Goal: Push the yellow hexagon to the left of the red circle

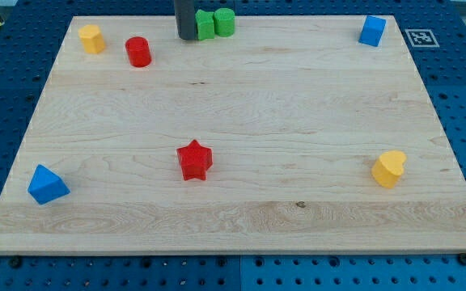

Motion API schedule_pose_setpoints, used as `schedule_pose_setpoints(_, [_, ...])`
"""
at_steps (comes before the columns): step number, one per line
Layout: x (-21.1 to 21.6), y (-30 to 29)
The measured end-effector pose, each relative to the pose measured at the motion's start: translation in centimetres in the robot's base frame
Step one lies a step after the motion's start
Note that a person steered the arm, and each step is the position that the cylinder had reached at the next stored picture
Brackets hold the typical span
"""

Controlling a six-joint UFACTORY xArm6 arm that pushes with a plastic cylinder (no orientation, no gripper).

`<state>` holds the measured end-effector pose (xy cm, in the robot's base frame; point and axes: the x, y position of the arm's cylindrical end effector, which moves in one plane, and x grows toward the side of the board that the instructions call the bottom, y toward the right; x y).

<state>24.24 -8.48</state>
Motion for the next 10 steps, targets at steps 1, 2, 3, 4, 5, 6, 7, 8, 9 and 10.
schedule_pose_setpoints(1, [0.0, -0.2])
schedule_pose_setpoints(2, [0.0, -4.3])
schedule_pose_setpoints(3, [-0.8, -7.8])
schedule_pose_setpoints(4, [-2.5, -9.8])
schedule_pose_setpoints(5, [-2.3, -13.2])
schedule_pose_setpoints(6, [-2.1, -14.6])
schedule_pose_setpoints(7, [-1.9, -16.4])
schedule_pose_setpoints(8, [-0.7, -16.7])
schedule_pose_setpoints(9, [1.7, -15.5])
schedule_pose_setpoints(10, [4.6, -15.5])
